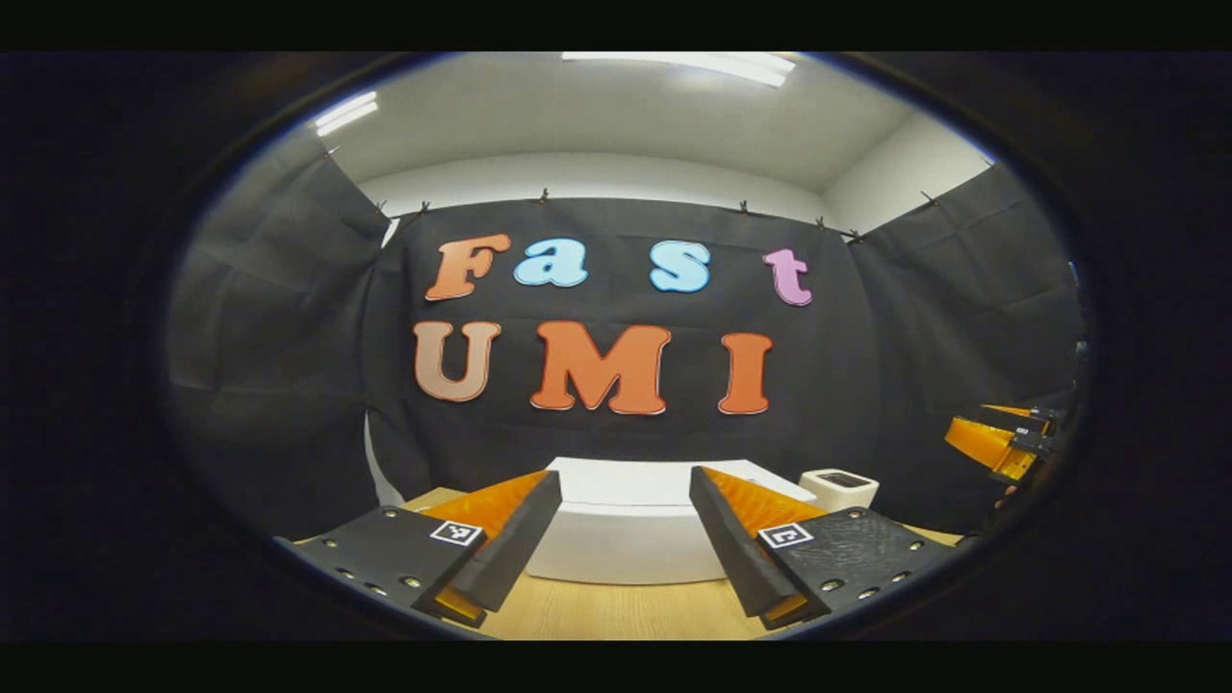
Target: Open the microwave oven with the left hand, put the food in, and close the microwave oven.
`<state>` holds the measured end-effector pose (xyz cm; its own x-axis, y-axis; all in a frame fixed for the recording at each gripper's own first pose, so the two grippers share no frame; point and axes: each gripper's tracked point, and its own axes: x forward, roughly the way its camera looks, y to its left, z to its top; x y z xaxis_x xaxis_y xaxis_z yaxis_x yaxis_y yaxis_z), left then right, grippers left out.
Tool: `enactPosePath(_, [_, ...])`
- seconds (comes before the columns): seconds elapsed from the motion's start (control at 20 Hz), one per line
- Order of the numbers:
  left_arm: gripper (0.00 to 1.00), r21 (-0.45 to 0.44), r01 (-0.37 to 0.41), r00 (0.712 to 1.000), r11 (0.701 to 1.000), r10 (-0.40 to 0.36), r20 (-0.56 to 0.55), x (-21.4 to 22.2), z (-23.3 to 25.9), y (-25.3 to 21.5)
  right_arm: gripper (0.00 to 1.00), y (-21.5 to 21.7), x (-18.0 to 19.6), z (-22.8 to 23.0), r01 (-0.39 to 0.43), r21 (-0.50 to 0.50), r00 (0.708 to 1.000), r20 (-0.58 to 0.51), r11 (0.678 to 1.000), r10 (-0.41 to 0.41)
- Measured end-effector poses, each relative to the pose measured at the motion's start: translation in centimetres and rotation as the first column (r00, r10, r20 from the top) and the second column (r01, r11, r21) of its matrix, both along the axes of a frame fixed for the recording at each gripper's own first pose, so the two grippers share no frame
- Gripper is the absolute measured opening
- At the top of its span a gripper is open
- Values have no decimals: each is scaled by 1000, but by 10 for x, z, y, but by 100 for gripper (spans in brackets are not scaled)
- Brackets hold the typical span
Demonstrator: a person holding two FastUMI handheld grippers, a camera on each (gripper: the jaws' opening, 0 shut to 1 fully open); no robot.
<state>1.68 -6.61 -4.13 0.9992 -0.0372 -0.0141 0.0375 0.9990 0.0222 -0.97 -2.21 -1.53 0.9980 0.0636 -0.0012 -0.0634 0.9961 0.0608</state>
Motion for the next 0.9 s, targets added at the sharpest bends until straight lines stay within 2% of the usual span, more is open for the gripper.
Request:
enactPosePath(0.1, [91,-11,15,1000,1000,-15,-9,4,-14,-14,96,-6,-6,-11,-10,3,1000,-2,1000,10])
enactPosePath(0.25, [88,-8,22,1000,1000,-22,-8,9,-40,-33,97,-17,-12,-31,-8,-30,1000,-18,1000,8])
enactPosePath(0.35, [88,8,39,999,999,-39,-28,16,-67,-51,97,-27,-17,-49,17,-19,998,-57,1000,-18])
enactPosePath(0.45, [88,37,65,996,997,-63,-59,24,-97,-72,97,-28,-24,-65,7,3,996,-85,1000,-7])
enactPosePath(0.5, [88,43,80,995,996,-76,-71,27,-110,-82,92,-30,-27,-70,1,13,996,-90,1000,0])
enactPosePath(0.55, [88,36,93,993,995,-90,-80,32,-124,-94,97,-34,-28,-75,5,16,995,-97,1000,-3])
enactPosePath(0.7, [88,12,116,985,993,-113,-133,48,-174,-122,96,-52,-33,-98,45,6,991,-127,999,-44])
enactPosePath(0.9, [88,11,110,965,994,-104,-242,78,-237,-139,97,-57,-43,-122,49,8,986,-158,999,-47])
